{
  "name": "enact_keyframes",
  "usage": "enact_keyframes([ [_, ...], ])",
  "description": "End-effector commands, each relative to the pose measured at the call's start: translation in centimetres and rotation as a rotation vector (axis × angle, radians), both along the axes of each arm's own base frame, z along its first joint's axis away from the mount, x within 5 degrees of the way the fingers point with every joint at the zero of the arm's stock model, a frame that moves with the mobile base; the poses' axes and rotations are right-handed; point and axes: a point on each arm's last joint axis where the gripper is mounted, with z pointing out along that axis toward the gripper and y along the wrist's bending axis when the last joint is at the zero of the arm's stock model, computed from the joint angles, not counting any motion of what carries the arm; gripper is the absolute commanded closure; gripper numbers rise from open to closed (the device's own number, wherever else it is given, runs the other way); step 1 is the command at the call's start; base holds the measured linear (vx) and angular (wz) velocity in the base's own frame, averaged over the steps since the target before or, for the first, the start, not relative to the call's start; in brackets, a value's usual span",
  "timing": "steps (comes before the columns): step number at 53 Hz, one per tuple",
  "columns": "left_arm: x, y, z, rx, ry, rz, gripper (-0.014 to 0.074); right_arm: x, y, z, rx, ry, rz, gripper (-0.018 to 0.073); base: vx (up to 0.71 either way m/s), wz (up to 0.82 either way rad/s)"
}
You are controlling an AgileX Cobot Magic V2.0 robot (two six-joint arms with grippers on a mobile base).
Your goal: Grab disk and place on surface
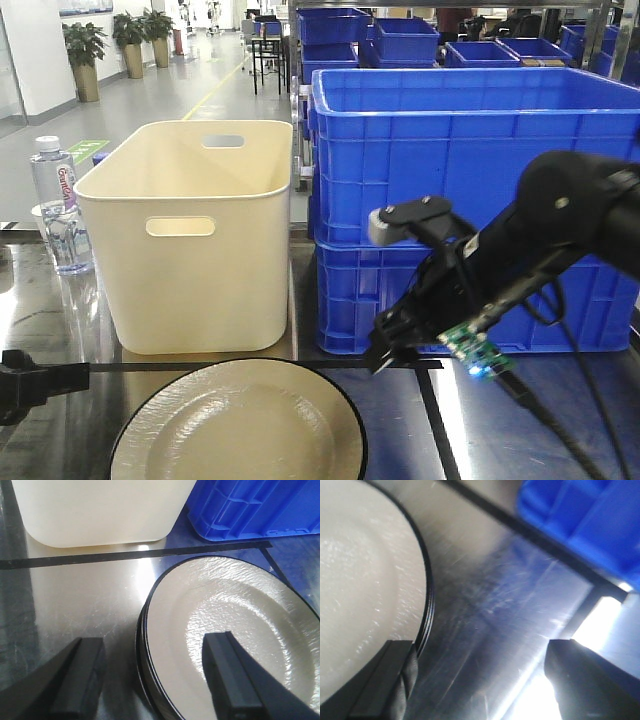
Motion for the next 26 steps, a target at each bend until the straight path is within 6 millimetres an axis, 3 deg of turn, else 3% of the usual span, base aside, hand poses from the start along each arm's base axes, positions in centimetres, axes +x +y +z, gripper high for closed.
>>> enact_keyframes([
  [1,0.0,0.0,1.9,-0.047,-0.085,0.034,0.0064,-2.0,-1.2,4.7,0.065,-0.153,-0.041,0.0000,0.00,0.00],
  [15,-0.1,0.0,1.9,-0.047,-0.083,0.032,0.0064,-4.4,-2.2,7.5,0.094,-0.234,-0.041,0.0049,0.00,0.00],
  [26,-0.1,0.0,1.9,-0.047,-0.083,0.032,0.0064,-4.7,-2.3,7.9,0.098,-0.244,-0.041,0.0083,0.00,0.00],
])
